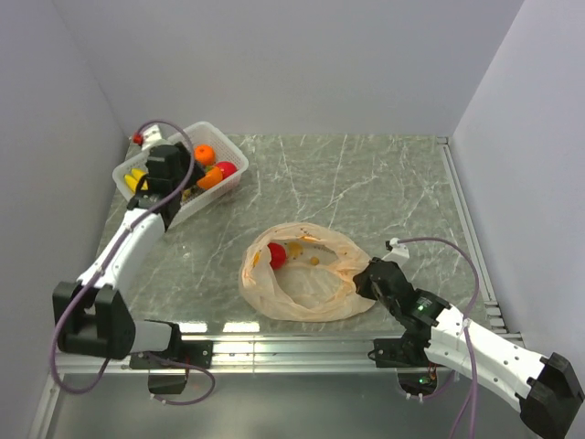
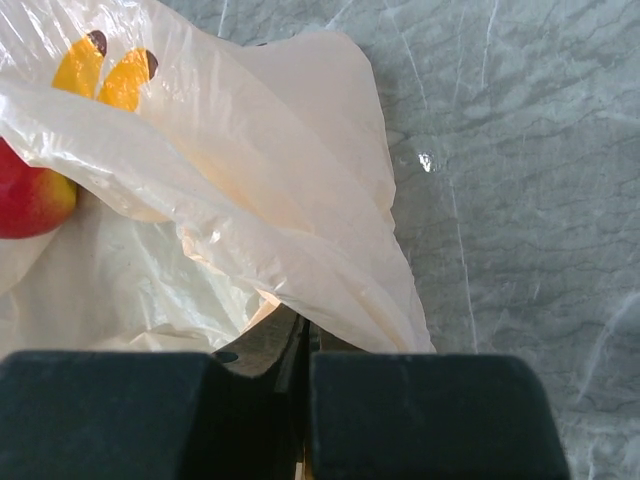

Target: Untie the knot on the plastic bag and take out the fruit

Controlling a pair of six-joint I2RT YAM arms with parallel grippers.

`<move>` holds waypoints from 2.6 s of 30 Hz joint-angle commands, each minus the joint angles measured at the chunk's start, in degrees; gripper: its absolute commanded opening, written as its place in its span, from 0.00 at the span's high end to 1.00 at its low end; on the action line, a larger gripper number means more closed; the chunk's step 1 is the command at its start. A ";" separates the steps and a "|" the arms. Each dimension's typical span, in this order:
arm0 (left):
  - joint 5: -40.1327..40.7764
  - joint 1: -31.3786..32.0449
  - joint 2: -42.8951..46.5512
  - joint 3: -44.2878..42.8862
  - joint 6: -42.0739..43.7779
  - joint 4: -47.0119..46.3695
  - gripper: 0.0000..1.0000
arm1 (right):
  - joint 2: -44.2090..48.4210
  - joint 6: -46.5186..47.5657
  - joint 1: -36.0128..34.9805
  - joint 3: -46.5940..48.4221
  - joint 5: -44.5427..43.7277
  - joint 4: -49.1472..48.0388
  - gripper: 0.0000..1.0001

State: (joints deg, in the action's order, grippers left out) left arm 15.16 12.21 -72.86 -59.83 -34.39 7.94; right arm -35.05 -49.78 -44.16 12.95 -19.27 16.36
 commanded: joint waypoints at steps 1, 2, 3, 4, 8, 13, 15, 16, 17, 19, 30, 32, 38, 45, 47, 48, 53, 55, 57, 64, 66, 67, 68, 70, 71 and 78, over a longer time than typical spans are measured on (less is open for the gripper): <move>-0.39 -8.06 -4.74 -3.62 -2.17 -1.26 0.87 | -0.28 2.32 -0.75 2.78 -1.74 -0.45 1.00; -0.48 -10.69 -5.79 -3.97 -2.34 -2.66 0.85 | -0.28 3.01 -0.66 3.04 -1.65 -0.54 1.00; -0.74 -11.76 -8.15 -4.50 -2.52 -3.02 0.84 | -0.28 3.37 -0.75 3.13 -1.65 -0.63 1.00; -1.18 -12.12 -9.48 -6.42 -2.87 -2.50 0.82 | -0.28 3.46 -0.66 3.22 -1.65 -0.63 1.00; -2.67 -15.63 -13.27 -9.07 -2.70 -1.70 0.39 | 0.24 4.60 -0.75 3.48 -0.51 -0.80 1.00; -2.41 -15.72 -11.34 -9.42 -1.20 -1.10 0.01 | 0.33 6.27 -0.66 4.01 -0.77 -0.63 1.00; -2.59 -15.72 -9.51 -9.07 -1.12 -0.56 0.01 | -0.02 6.97 -0.75 4.19 -0.86 -0.80 1.00; -3.29 -15.64 -8.62 -8.12 -1.03 -0.48 0.01 | -0.28 7.15 -0.66 4.19 -0.77 -0.89 1.00; -4.16 -15.11 -7.57 -7.50 -0.85 -0.56 0.03 | -0.37 7.50 -0.75 4.19 -0.69 -1.15 1.00; -5.31 -13.27 -4.23 -6.18 0.55 0.14 0.05 | -0.37 7.59 -0.75 4.10 -0.68 -1.42 1.00; 0.83 31.79 4.05 -4.16 -1.28 9.64 0.26 | -0.81 8.21 -1.19 2.96 -1.83 -2.91 1.00; 5.20 41.34 2.03 -4.33 -2.17 9.54 0.28 | -0.81 8.03 -1.28 2.61 -1.91 -3.26 1.00; 9.45 52.03 -13.34 -9.95 -4.27 10.78 0.36 | -0.72 8.12 -1.36 2.61 -1.65 -3.18 1.00; 8.39 52.22 -25.29 -9.94 -6.65 4.53 0.50 | 0.77 7.68 -1.45 2.25 -0.95 -2.83 1.00; 10.15 52.13 -27.59 -10.74 -7.18 4.80 0.50 | 0.95 7.59 -1.45 2.25 -0.51 -2.74 1.00; 10.76 52.04 -29.25 -11.09 -7.27 4.36 0.49 | 1.03 7.59 -1.71 2.17 -0.42 -2.74 1.00; 11.21 49.07 -32.69 -11.53 -7.88 2.16 0.40 | 0.60 7.86 -1.63 2.08 -0.33 -3.17 1.00; 10.86 47.83 -34.19 -11.89 -8.06 1.73 0.39 | 0.33 7.86 -1.54 1.99 -0.07 -3.18 1.00; 10.42 47.21 -34.89 -11.71 -7.18 0.76 0.38 | 0.33 7.94 -1.72 1.90 0.11 -3.35 1.00; 9.10 46.94 -38.49 -14.17 -6.39 1.81 0.44 | 0.42 8.03 -1.72 1.82 -0.07 -3.61 1.00; 8.31 46.94 -39.11 -13.82 -6.92 1.72 0.45 | 0.33 8.12 -1.72 1.82 -0.07 -3.53 1.00; 8.22 46.94 -39.29 -13.64 -7.18 1.72 0.45 | 0.24 8.03 -1.72 1.82 -0.16 -3.53 1.00; 7.96 46.94 -39.38 -13.56 -7.53 1.90 0.46 | 0.24 8.12 -1.72 1.82 -0.16 -3.53 1.00; 8.05 46.94 -39.90 -13.64 -7.97 2.42 0.46 | 0.16 8.03 -1.72 1.90 -0.16 -3.62 1.00; 7.96 46.94 -40.34 -13.73 -8.23 2.86 0.46 | 0.24 8.12 -1.72 1.90 -0.24 -3.62 1.00; 8.05 46.94 -40.96 -13.64 -9.29 4.18 0.50 | 0.42 8.12 -1.72 1.90 -0.24 -3.44 1.00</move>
State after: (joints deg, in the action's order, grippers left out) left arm 23.79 58.94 -113.14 -72.14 -41.89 11.09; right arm -34.74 -42.26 -45.25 14.39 -18.57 14.55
